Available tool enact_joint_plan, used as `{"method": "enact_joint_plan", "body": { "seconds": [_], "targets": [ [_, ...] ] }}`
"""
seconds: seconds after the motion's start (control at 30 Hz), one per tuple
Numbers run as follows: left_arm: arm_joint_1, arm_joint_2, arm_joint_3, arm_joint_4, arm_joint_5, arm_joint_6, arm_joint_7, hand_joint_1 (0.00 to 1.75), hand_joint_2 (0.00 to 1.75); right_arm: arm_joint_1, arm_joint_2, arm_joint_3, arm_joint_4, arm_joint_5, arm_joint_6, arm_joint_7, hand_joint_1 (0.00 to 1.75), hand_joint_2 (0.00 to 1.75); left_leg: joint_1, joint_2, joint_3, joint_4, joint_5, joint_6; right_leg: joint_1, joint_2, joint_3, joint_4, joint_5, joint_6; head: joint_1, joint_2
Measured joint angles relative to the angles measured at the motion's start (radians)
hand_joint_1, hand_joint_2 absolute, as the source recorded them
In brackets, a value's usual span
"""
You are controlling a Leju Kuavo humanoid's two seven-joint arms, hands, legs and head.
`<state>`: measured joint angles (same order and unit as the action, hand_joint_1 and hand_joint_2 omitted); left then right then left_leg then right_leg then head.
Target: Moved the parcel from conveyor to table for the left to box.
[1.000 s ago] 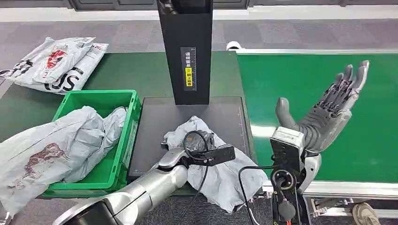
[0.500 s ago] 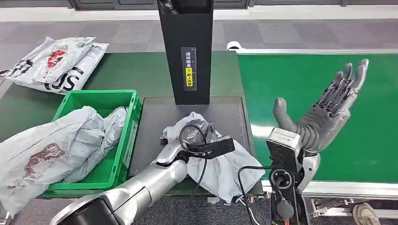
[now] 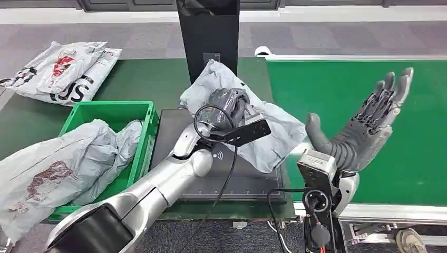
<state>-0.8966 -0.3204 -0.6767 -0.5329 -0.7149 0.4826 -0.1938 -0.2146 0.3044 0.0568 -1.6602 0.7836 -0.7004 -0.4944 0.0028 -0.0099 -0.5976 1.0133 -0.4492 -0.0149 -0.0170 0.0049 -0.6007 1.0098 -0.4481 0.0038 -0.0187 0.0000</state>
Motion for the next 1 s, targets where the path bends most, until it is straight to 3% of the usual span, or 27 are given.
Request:
{"method": "enact_joint_plan", "body": {
  "seconds": [0.43,0.7,0.8,1.0],
  "targets": [
    [0.003,0.023,0.039,-0.043,-0.094,0.018,0.053,1.75,1.75,0.022,0.0,-0.021,0.002,-0.008,0.0,-0.031,0.0,1.75,0.0,0.0,0.0,0.0,0.0,0.0,0.0,0.0,0.0,0.0,0.0,0.0,0.0,0.0],
    [0.036,0.207,0.129,-0.163,-0.34,0.074,0.22,1.75,1.75,0.091,-0.002,-0.065,-0.045,0.0,-0.001,-0.013,0.0,1.75,0.001,0.003,0.001,-0.001,0.001,-0.002,0.002,0.002,0.0,0.0,0.0,-0.001,0.0,0.0],
    [0.061,0.288,0.191,-0.223,-0.39,0.07,0.235,1.75,1.75,0.122,-0.006,-0.072,-0.073,0.0,-0.001,0.002,0.0,1.75,0.001,0.003,0.001,-0.001,0.001,-0.002,0.003,0.003,-0.001,0.0,0.0,-0.001,0.0,0.0],
    [0.142,0.384,0.324,-0.352,-0.439,0.054,0.239,1.75,1.75,0.155,-0.018,-0.072,-0.112,0.01,-0.001,0.027,0.0,1.75,0.002,0.003,0.001,-0.001,0.001,-0.002,0.002,0.003,-0.001,0.0,-0.001,-0.001,0.0,0.0]
  ]
}}
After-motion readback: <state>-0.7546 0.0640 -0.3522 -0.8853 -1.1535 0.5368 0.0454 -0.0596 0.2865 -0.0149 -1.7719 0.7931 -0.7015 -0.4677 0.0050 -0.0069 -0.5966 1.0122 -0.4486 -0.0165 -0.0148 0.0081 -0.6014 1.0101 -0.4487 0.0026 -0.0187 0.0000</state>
